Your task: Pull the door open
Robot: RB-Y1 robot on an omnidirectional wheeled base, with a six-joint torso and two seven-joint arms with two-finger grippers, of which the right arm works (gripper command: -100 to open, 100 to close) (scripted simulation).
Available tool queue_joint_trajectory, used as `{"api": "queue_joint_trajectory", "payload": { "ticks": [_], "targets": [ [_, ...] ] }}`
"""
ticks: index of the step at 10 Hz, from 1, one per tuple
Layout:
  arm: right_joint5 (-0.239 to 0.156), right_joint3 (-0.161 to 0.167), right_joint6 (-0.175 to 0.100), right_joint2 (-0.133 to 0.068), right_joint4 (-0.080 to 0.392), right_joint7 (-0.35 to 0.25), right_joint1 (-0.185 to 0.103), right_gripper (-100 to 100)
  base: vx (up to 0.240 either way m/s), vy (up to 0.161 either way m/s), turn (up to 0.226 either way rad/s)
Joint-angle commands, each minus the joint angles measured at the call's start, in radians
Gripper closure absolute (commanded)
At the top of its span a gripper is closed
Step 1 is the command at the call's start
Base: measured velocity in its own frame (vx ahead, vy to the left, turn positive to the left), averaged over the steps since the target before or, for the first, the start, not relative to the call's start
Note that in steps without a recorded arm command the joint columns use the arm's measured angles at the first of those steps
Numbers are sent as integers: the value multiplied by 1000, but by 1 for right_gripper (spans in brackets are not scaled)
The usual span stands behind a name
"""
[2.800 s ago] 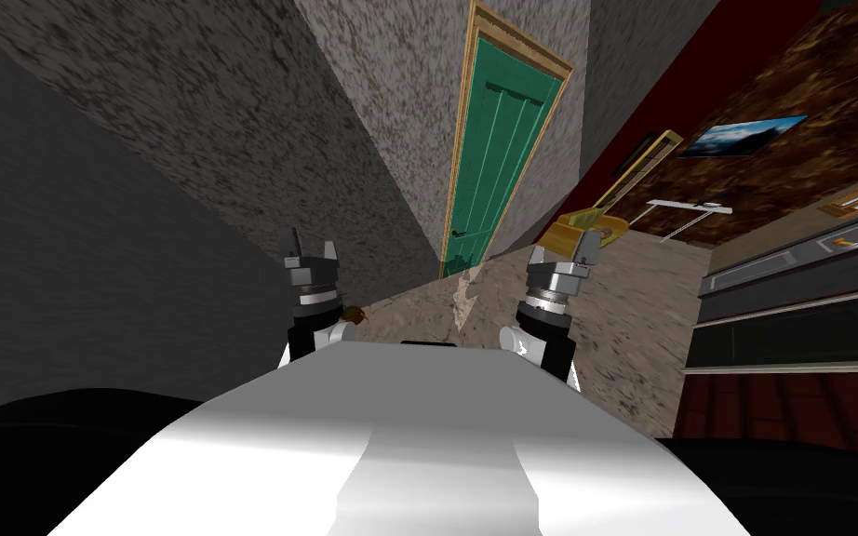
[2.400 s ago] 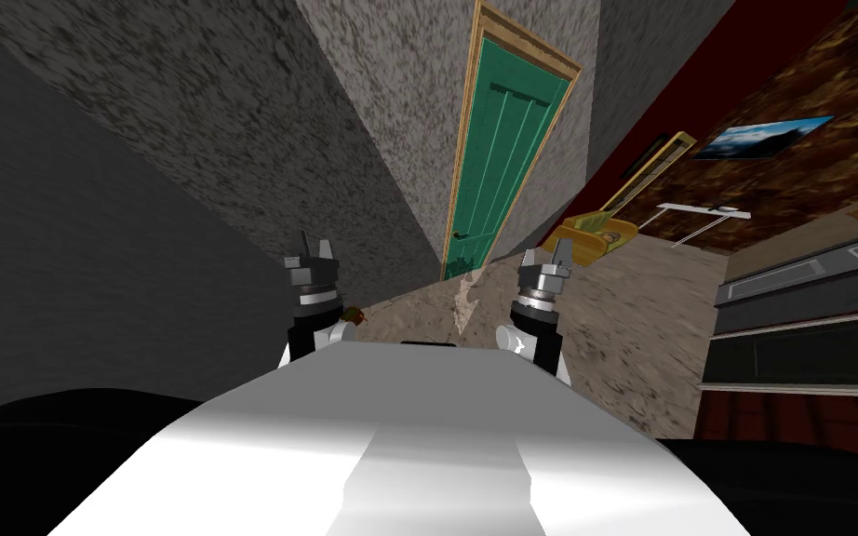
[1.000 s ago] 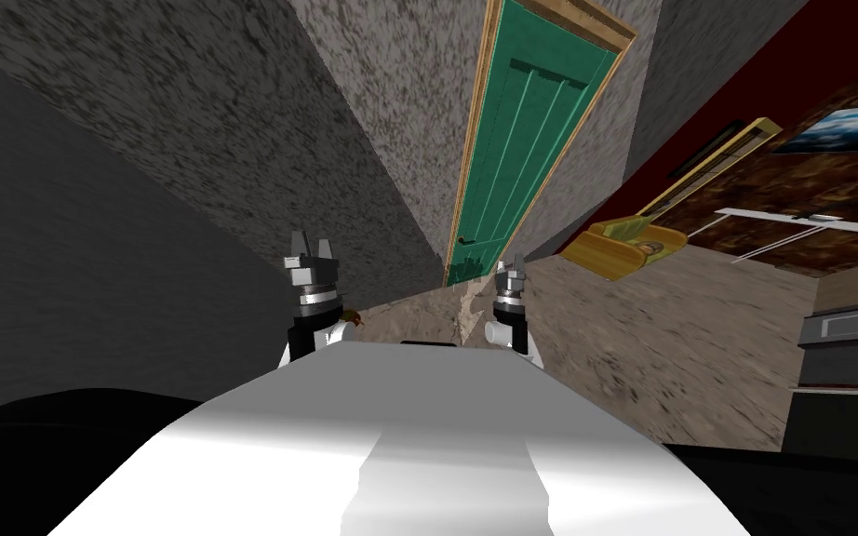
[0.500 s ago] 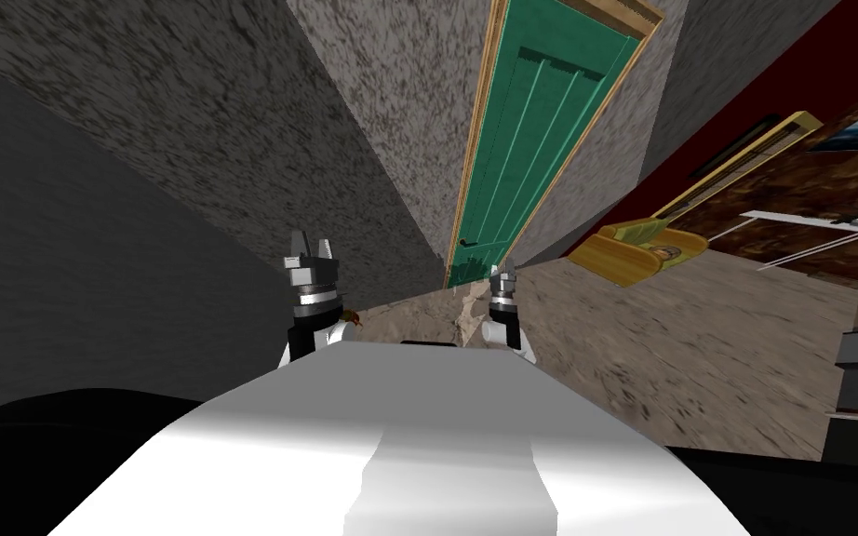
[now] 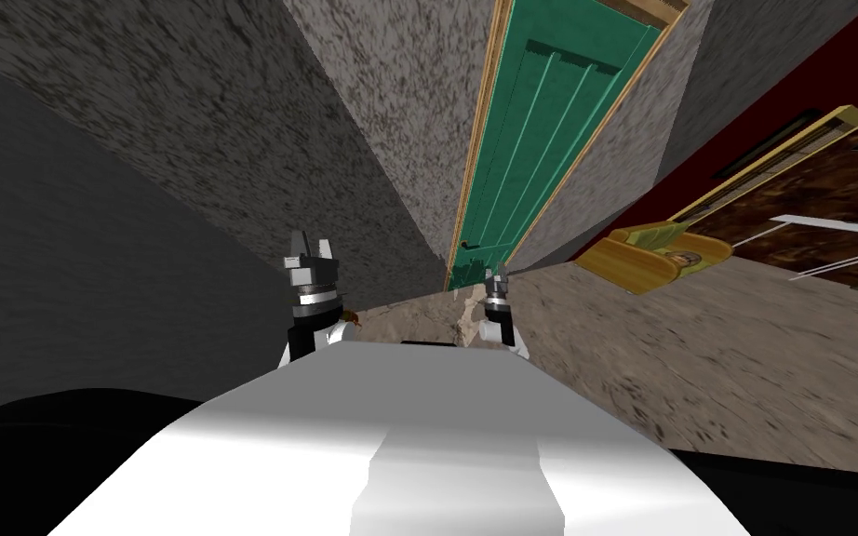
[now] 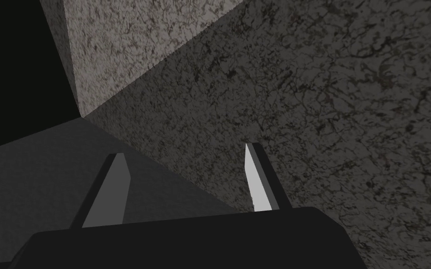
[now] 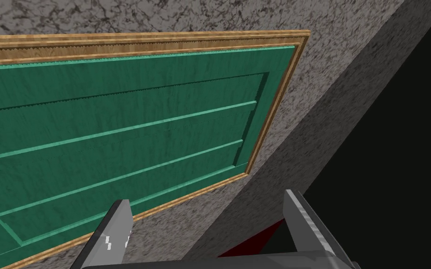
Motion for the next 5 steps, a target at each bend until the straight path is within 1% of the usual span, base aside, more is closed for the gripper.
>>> {"api": "queue_joint_trajectory", "payload": {
  "ticks": [1, 5],
  "targets": [
    [-3, 1, -16, -14, 50, -14, -18, -100, 76, -61, 74],
    [-3, 12, -49, -33, 192, -38, -68, -100, 84, -78, 88]
  ]
}}
